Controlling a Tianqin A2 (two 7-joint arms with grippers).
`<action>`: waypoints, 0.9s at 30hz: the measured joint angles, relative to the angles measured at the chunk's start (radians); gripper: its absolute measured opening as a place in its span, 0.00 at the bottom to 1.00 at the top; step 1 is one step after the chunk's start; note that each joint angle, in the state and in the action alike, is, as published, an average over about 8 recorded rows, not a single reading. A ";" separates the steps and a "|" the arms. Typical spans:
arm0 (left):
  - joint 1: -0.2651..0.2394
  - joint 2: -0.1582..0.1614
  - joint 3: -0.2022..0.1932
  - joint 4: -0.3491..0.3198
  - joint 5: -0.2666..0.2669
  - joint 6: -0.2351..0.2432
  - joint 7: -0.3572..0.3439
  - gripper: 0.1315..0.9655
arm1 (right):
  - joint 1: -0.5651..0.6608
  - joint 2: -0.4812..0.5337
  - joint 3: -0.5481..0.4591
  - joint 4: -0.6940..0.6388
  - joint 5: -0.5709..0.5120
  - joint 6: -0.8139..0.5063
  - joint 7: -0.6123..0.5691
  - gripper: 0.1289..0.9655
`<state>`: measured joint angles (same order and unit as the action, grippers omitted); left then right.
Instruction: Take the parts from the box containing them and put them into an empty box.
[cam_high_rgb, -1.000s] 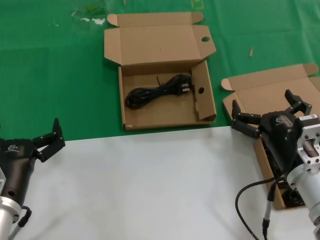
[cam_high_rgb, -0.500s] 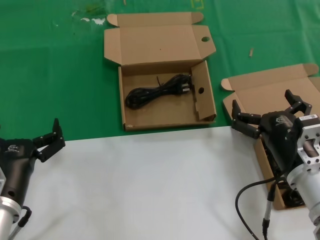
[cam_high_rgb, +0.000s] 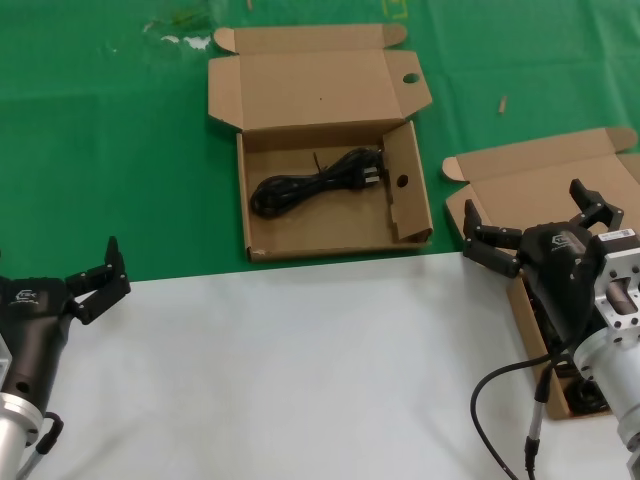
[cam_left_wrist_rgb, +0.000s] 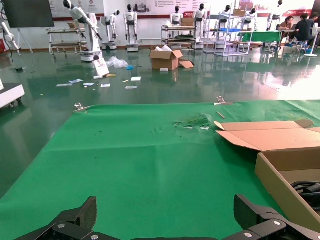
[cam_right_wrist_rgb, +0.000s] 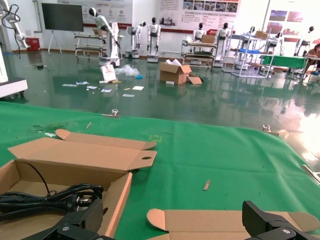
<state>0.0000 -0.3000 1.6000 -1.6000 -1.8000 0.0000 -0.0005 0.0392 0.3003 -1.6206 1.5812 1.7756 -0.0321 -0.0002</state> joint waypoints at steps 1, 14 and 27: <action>0.000 0.000 0.000 0.000 0.000 0.000 0.000 1.00 | 0.000 0.000 0.000 0.000 0.000 0.000 0.000 1.00; 0.000 0.000 0.000 0.000 0.000 0.000 0.000 1.00 | 0.000 0.000 0.000 0.000 0.000 0.000 0.000 1.00; 0.000 0.000 0.000 0.000 0.000 0.000 0.000 1.00 | 0.000 0.000 0.000 0.000 0.000 0.000 0.000 1.00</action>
<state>0.0000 -0.3000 1.6000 -1.6000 -1.8000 0.0000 -0.0001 0.0392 0.3003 -1.6206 1.5812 1.7756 -0.0321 -0.0002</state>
